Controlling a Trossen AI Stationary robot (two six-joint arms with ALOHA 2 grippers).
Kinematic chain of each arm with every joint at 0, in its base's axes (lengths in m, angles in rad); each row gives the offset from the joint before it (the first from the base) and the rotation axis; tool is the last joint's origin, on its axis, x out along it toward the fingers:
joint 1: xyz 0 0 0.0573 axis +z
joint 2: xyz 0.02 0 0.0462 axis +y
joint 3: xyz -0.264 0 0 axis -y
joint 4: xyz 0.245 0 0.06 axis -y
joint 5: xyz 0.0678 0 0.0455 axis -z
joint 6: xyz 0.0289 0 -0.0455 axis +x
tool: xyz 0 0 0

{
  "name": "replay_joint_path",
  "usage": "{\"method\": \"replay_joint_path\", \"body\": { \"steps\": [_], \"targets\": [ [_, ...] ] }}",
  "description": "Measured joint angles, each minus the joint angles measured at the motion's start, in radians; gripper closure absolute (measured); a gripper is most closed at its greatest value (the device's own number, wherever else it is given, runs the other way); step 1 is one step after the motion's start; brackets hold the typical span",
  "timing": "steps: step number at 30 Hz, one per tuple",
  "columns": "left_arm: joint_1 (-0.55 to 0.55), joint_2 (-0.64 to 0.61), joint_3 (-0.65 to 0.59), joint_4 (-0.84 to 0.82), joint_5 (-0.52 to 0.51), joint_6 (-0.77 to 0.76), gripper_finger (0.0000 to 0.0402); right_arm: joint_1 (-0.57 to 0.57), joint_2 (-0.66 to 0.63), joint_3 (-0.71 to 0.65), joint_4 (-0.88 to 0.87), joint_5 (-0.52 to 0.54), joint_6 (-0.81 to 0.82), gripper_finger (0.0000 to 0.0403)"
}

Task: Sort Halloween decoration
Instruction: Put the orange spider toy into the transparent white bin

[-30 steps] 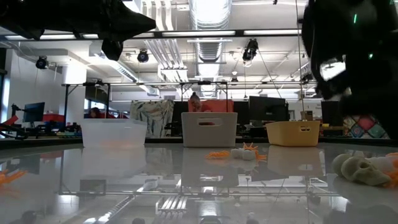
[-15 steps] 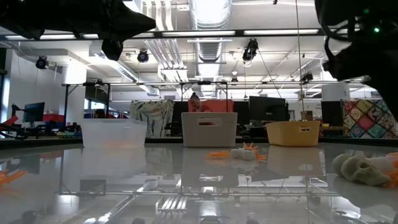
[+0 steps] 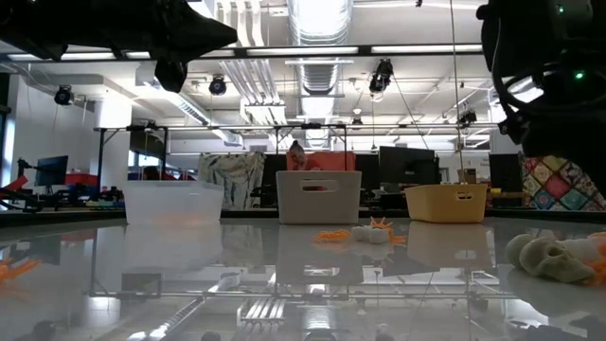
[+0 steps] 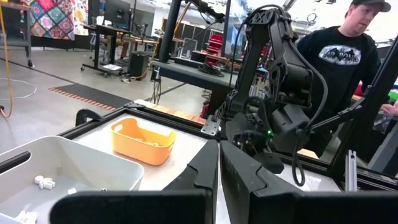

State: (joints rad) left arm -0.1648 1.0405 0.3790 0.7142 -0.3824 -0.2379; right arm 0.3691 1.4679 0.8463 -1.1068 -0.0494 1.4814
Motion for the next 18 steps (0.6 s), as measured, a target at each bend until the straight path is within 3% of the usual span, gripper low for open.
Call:
{"method": "replay_joint_path", "body": {
  "steps": [18],
  "targets": [
    [0.000,0.000,0.032,0.001,0.000,-0.016,0.0402,-0.003,0.079,-0.036,0.077,0.054,-0.029,0.0280]
  ]
}}
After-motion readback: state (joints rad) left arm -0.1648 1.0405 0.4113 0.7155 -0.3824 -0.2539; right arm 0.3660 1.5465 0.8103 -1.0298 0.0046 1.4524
